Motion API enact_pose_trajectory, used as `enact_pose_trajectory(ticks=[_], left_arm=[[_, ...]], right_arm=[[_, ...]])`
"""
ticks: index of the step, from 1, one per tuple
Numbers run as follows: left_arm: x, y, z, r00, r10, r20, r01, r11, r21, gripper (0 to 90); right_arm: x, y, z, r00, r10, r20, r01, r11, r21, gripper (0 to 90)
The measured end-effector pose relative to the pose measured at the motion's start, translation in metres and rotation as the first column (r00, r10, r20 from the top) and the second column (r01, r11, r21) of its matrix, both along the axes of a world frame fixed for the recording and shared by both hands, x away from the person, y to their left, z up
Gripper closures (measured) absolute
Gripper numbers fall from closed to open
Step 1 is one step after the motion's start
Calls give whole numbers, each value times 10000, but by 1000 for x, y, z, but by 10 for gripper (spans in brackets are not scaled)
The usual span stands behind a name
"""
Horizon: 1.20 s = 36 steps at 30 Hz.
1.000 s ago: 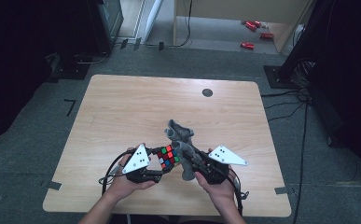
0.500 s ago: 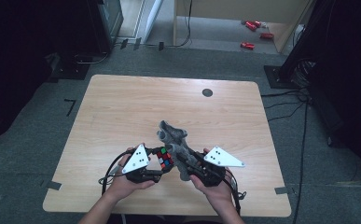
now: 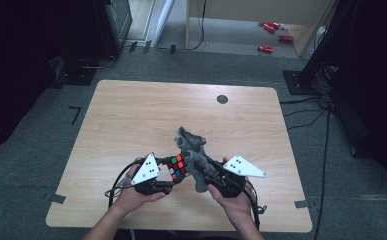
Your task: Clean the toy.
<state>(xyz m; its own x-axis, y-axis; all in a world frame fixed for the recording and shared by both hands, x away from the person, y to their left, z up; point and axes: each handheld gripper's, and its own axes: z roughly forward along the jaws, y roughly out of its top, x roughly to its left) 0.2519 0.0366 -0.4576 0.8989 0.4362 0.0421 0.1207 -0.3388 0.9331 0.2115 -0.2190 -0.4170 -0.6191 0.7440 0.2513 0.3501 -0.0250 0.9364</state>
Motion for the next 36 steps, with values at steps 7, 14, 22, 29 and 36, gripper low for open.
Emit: enact_pose_trajectory(ticks=[7, 14, 22, 29, 36], left_arm=[[1, 6, 4, 9999, 44, -100, -48, 9991, -412, 346], [6, 10, 3, 9993, 28, -383, -51, 9982, -596, 346], [1, 8, 9, 9991, -285, -311, 262, 9972, -707, 346], [4, 11, 8, 9987, -202, -458, 165, 9967, -799, 346], [3, 5, 5, 9995, -185, -272, 176, 9993, -319, 346]], right_arm=[[10, -5, -18, 9971, -607, -452, 578, 9963, -637, 682], [8, -15, -6, 9972, -645, -377, 651, 9978, 147, 681], [-1, -1, 0, 9997, 232, 51, -234, 9992, 327, 677], [12, -11, -17, 9968, -408, -695, 393, 9990, -230, 675], [4, -8, -4, 9995, -263, -198, 265, 9996, 71, 675]])
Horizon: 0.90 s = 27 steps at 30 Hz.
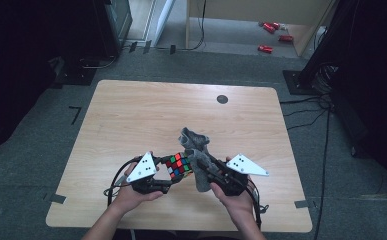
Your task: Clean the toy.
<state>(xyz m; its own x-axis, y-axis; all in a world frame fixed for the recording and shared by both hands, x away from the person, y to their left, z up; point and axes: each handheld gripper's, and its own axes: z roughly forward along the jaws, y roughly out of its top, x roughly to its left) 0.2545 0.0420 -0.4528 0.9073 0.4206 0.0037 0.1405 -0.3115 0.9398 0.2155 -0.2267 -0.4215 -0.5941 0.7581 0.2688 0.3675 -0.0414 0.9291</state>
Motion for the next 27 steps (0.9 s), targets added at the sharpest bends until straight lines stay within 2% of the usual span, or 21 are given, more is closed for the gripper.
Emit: enact_pose_trajectory(ticks=[3, 5, 7, 9, 11, 13, 16, 19, 21, 23, 24, 25, 27], left_arm=[[-2, 0, 1, 10000, -36, 65, 36, 10000, -8, 346], [-2, 1, 2, 10000, -31, 89, 31, 10000, -87, 346], [0, 5, 3, 9998, -110, -148, 103, 9990, -433, 346], [3, 9, 4, 9994, -105, -315, 82, 9973, -729, 346], [4, 11, 5, 9995, -90, -316, 63, 9962, -863, 346], [3, 10, 4, 9999, 14, -149, -23, 9985, -552, 346], [1, 4, 1, 10000, -8, 46, 8, 10000, -77, 346], [-2, -2, -1, 9998, -124, 145, 122, 9999, 122, 346], [-4, -3, 0, 9997, -149, 204, 145, 9997, 192, 346], [-3, -2, 0, 9997, -86, 213, 81, 9997, 239, 346], [-3, 0, 0, 9998, -80, 158, 78, 9999, 141, 346], [-2, 1, 1, 9999, -66, 135, 66, 10000, 40, 346], [-1, 4, 3, 9999, 2, 122, -1, 9999, -107, 346]], right_arm=[[-6, 8, 4, 9982, 460, 373, -458, 9989, -60, 674], [-5, 11, 2, 9979, 475, 442, -461, 9984, -331, 674], [-1, 7, -3, 9992, 332, 200, -329, 9994, -145, 674], [3, 1, -8, 10000, -43, -25, 42, 9994, -357, 675], [8, -4, -13, 9986, -407, -332, 388, 9976, -571, 676], [9, -8, -13, 9984, -434, -374, 420, 9985, -360, 676], [3, -6, -3, 10000, -36, 21, 36, 10000, 13, 675], [-6, 6, 7, 9972, 560, 506, -562, 9984, 24, 674], [-9, 12, 7, 9952, 786, 581, -779, 9969, -151, 673], [-8, 14, 4, 9956, 758, 545, -741, 9967, -317, 673], [-5, 12, 1, 9969, 700, 371, -693, 9974, -202, 673], [-3, 9, -2, 9982, 550, 219, -547, 9983, -176, 674], [3, 3, -8, 10000, -52, -85, 48, 9986, -535, 677]])
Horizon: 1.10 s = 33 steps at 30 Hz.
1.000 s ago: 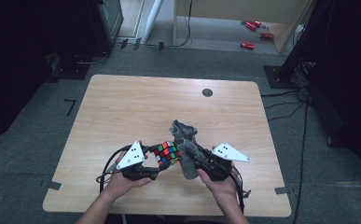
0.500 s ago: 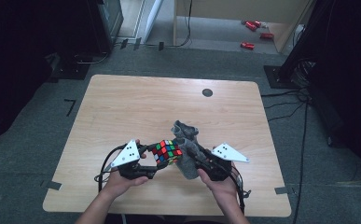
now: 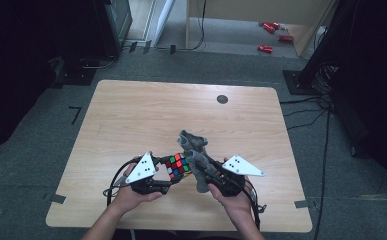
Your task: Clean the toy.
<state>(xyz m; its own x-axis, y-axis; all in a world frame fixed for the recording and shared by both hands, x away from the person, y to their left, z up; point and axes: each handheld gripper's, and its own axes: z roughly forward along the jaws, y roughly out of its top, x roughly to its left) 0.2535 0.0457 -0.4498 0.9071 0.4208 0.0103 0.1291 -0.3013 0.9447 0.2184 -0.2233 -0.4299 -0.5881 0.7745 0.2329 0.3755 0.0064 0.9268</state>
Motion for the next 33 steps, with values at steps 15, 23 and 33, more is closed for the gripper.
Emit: enact_pose_trajectory(ticks=[15, 23, 33], left_arm=[[-2, -3, -2, 10000, -3, 77, 1, 9995, 309, 346], [1, 0, 0, 10000, 6, 78, -7, 9999, 140, 346], [0, -1, -2, 9998, -173, -101, 172, 9998, -21, 346]], right_arm=[[-11, 13, 13, 9915, 1098, 701, -1114, 9936, 198, 667], [4, -11, 5, 9995, -121, -308, 133, 9992, 389, 670], [-4, 6, 7, 9967, 699, 410, -708, 9973, 211, 668]])
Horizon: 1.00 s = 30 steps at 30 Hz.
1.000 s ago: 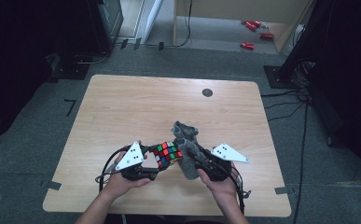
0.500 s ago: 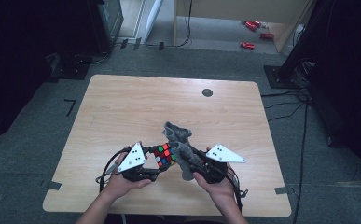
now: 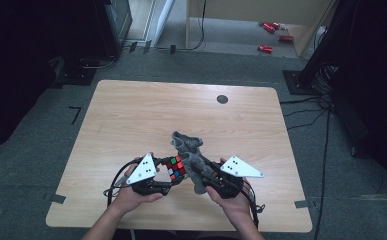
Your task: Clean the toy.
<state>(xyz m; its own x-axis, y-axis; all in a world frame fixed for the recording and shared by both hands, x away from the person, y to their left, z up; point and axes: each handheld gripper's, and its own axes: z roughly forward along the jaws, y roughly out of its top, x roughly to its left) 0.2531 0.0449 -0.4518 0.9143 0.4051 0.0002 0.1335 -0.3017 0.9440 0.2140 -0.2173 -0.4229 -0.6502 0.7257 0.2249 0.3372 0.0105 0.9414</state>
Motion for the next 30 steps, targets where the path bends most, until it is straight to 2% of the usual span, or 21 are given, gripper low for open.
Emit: enact_pose_trajectory(ticks=[2, 3, 6, 7, 9, 11, 13, 15, 17, 18, 20, 22, 23, 28, 30], left_arm=[[3, 5, 3, 9999, 110, -132, -115, 9993, -354, 346], [4, 6, 3, 9998, 128, -146, -134, 9991, -401, 346], [7, 9, 4, 9993, 330, -198, -337, 9987, -389, 346], [8, 10, 3, 9987, 434, -255, -443, 9984, -358, 346], [10, 11, 1, 9976, 596, -361, -607, 9977, -294, 346], [11, 10, 0, 9964, 732, -438, -743, 9970, -229, 346], [12, 10, -1, 9956, 784, -511, -795, 9967, -183, 346], [12, 9, -2, 9950, 837, -550, -845, 9963, -129, 346], [13, 9, -2, 9937, 916, -644, -925, 9956, -118, 346], [13, 9, -2, 9933, 939, -667, -948, 9955, -91, 346], [14, 9, -2, 9928, 968, -711, -974, 9952, -51, 346], [15, 10, -2, 9917, 1029, -772, -1035, 9946, -38, 346], [15, 10, -2, 9913, 1041, -806, -1048, 9945, -43, 346], [19, 10, -4, 9845, 1220, -1261, -1215, 9925, 119, 345], [21, 10, -4, 9803, 1340, -1450, -1327, 9910, 185, 346]], right_arm=[[7, -8, -8, 9973, -713, -175, 703, 9961, -536, 673], [12, -16, -13, 9926, -1109, -492, 1085, 9929, -492, 674], [20, -28, -22, 9829, -1652, -811, 1604, 9851, -622, 673], [23, -31, -26, 9784, -1859, -903, 1788, 9806, -805, 673], [28, -35, -37, 9657, -2376, -1043, 2223, 9649, -1394, 672], [32, -37, -45, 9600, -2549, -1163, 2336, 9574, -1698, 672], [34, -36, -53, 9543, -2798, -1045, 2499, 9396, -2339, 671], [37, -35, -59, 9546, -2750, -1149, 2401, 9379, -2503, 667], [39, -33, -67, 9537, -2785, -1138, 2367, 9280, -2879, 657], [39, -32, -69, 9539, -2756, -1184, 2309, 9267, -2966, 645], [42, -33, -75, 9536, -2637, -1453, 2125, 9314, -2954, 594], [44, -36, -78, 9551, -2387, -1758, 1890, 9471, -2594, 532], [44, -38, -76, 9571, -2303, -1759, 1862, 9538, -2358, 487], [39, -43, -60, 9766, -1924, -959, 1703, 9647, -2008, 366], [36, -42, -54, 9866, -1528, -569, 1407, 9742, -1765, 346]])
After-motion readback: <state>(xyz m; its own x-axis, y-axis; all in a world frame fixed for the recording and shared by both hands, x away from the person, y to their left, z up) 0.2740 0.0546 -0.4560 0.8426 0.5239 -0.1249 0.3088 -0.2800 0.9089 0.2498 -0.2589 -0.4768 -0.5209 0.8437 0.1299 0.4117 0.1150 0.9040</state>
